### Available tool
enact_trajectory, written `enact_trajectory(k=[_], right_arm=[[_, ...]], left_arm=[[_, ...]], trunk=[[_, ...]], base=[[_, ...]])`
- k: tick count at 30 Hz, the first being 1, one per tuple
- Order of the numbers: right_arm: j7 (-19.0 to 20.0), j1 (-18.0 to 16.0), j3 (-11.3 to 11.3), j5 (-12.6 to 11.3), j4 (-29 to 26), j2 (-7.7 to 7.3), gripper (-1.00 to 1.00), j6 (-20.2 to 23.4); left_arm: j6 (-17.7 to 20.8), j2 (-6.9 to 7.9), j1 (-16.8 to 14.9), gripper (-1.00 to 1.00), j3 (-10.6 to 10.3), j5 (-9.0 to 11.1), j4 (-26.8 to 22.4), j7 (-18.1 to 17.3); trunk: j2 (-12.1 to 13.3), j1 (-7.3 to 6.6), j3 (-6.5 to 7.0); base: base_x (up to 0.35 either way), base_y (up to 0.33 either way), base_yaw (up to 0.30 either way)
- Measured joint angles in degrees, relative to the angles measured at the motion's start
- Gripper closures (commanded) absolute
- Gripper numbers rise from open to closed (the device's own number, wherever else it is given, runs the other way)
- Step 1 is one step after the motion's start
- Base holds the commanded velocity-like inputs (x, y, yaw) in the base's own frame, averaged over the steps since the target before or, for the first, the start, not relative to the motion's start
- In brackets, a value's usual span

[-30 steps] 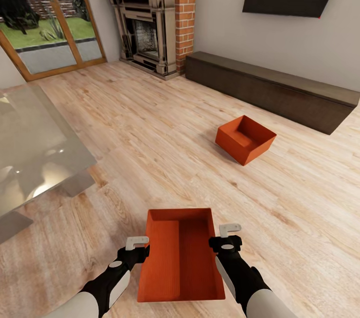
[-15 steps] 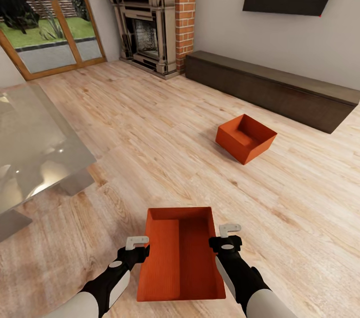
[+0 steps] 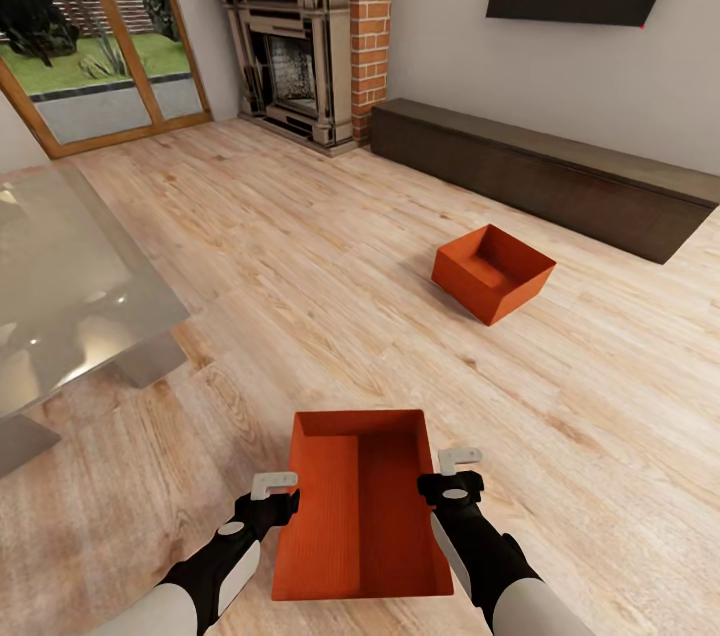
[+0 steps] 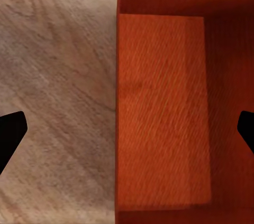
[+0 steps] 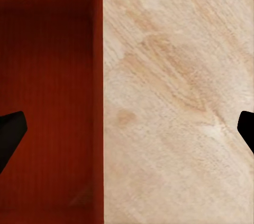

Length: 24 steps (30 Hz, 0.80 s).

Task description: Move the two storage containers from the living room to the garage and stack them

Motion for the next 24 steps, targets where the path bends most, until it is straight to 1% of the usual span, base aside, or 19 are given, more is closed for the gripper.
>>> enact_trajectory(k=[8, 24], right_arm=[[0.00, 0.00, 0.02, 0.00, 0.11, 0.08, -1.00, 0.00], [0.16, -0.02, 0.08, -0.08, 1.25, 0.26, -1.00, 0.43]], left_arm=[[-0.10, 0.07, 0.00, -1.00, 0.06, 0.31, -0.04, 0.06], [-0.26, 0.13, -0.01, -1.00, 0.00, 0.20, -0.05, 0.20]], trunk=[[0.00, 0.00, 0.00], [0.00, 0.00, 0.00]], base=[[0.000, 0.000, 0.000], [0.000, 0.000, 0.000]])
